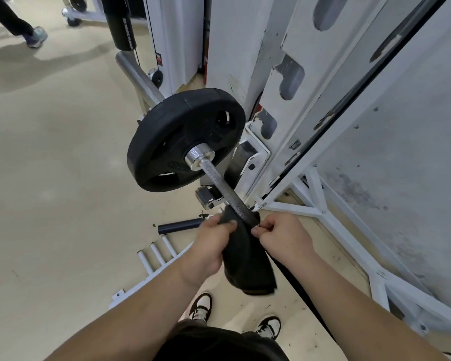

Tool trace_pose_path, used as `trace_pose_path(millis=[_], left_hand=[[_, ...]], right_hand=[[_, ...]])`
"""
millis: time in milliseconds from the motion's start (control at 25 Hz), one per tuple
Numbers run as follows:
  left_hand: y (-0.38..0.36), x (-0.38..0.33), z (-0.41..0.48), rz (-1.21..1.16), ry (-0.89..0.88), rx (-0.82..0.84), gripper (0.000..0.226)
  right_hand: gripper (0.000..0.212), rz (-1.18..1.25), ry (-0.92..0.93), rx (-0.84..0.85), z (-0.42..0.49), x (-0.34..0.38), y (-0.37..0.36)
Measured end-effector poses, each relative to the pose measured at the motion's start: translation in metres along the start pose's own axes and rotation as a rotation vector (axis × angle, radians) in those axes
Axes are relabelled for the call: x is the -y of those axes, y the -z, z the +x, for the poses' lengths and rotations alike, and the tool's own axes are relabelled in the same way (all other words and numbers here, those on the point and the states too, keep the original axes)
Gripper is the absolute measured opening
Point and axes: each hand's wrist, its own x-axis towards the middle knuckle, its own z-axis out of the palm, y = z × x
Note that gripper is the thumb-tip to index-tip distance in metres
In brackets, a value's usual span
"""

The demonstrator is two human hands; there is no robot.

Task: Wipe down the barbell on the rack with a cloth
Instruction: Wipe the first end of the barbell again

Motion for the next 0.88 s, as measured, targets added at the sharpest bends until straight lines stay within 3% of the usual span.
trace_pose_path(millis=[80,280,360,440,560,680,720,880], left_hand=[[-0.003,-0.006,0.006,-0.103,-0.003,-0.071,0.022],[-0.017,0.024,-0.061,0.373,-0.078,0.118,0.016],[-0.006,0.015,-0.065,0.537,-0.24,0.033,0.009],[0.001,-0.003,-0.06,0.678,-0.535,-0.078,0.005],[-0.002,-0.023,-0.033,1.002,-0.972,-0.102,0.031],[-0.019,-0.017,-0.011,1.261,-1.019,-0.109,0.031],[-0.027,-0.006,-0.012,1.321,-1.005,-0.085,0.027],[-0.031,0.022,-0.033,1.487,-1.042,0.304,0.027]], right_hand=[[0.015,-0.003,-0.006,-0.01,-0.002,0.0,-0.002],[0.016,0.018,-0.015,-0.027,-0.001,-0.003,-0.002],[0.018,0.086,0.008,0.01,-0.004,-0.01,-0.002],[0.025,0.177,0.025,0.013,-0.006,-0.02,0.0],[0.035,0.334,-0.023,-0.05,-0.012,-0.034,0.003],[0.037,0.473,-0.062,-0.095,-0.018,-0.039,0.005],[0.037,0.496,-0.074,-0.11,-0.019,-0.04,0.006],[0.031,0.514,-0.121,-0.153,-0.02,-0.046,0.009]])
